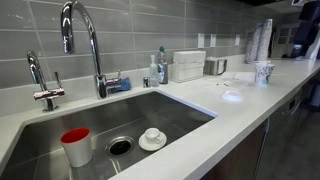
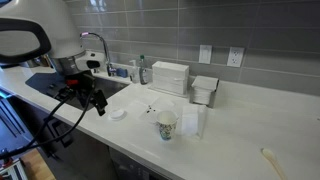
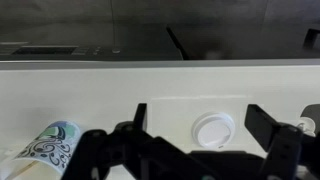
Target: Fold the white serviette diagonally in half, lift the white serviette and pour out the beans into the paper cup, put the white serviette back on the kitchen counter
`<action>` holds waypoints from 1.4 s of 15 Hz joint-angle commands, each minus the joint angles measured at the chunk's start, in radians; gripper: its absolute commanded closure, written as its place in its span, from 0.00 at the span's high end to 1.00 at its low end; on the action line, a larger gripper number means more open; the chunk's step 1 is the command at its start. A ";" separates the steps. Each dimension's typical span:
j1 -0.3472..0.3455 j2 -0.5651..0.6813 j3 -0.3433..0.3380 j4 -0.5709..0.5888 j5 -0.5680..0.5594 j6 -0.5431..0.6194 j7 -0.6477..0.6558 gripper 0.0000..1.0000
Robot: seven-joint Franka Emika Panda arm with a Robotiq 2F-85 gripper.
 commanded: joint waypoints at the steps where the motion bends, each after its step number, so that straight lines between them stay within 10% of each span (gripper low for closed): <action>1: -0.004 0.001 0.004 0.002 0.004 -0.002 -0.002 1.00; 8: -0.004 0.001 0.005 0.002 0.004 -0.002 -0.002 1.00; 21: 0.036 0.462 -0.010 0.229 0.274 0.230 0.086 1.00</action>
